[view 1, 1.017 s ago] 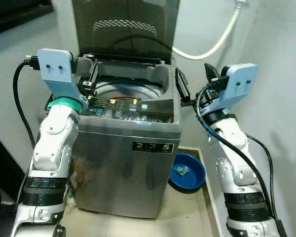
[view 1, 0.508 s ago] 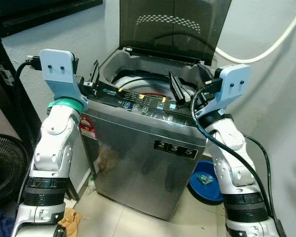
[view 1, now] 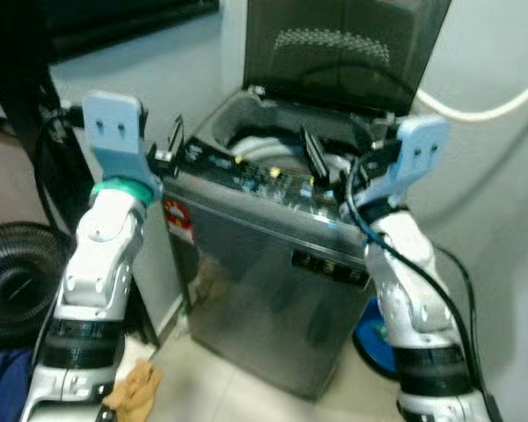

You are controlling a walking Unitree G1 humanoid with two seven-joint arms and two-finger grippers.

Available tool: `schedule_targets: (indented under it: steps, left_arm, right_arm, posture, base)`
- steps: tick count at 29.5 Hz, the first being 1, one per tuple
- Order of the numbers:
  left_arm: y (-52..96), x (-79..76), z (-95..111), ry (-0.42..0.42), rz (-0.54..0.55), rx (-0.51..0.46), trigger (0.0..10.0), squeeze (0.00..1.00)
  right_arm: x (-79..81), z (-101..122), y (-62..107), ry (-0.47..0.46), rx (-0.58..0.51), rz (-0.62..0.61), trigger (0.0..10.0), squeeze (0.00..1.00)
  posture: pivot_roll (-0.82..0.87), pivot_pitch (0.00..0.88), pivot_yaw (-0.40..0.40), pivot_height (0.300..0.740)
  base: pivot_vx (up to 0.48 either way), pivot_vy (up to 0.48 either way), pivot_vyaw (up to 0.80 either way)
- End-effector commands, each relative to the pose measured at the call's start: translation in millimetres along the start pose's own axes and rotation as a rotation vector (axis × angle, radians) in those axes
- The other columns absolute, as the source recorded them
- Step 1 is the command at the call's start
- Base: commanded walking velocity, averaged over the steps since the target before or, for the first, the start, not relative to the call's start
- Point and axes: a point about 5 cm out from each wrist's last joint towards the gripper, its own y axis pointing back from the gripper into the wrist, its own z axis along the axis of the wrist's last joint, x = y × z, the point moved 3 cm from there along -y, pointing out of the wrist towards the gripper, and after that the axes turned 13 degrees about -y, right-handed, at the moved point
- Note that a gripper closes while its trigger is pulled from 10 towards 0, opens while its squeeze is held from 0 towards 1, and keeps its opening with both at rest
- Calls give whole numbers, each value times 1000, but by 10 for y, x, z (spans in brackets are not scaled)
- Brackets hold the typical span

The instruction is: Clothes washing

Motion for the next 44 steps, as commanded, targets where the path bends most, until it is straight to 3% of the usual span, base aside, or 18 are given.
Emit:
schedule_targets:
  steps: [1,44]
  left_arm:
    - [15,12,-47,-11,2,18,10000,0]
    - [-6,-13,-51,-21,-9,21,10000,0]
  right_arm:
    - [-18,-56,11,37,23,-1,10000,0]
    - [22,-64,18,35,16,23,10000,0]
  posture:
    - [36,3,9,740]
    - [34,3,15,740]
  base:
    - [0,0,719]
    - [0,0,718]
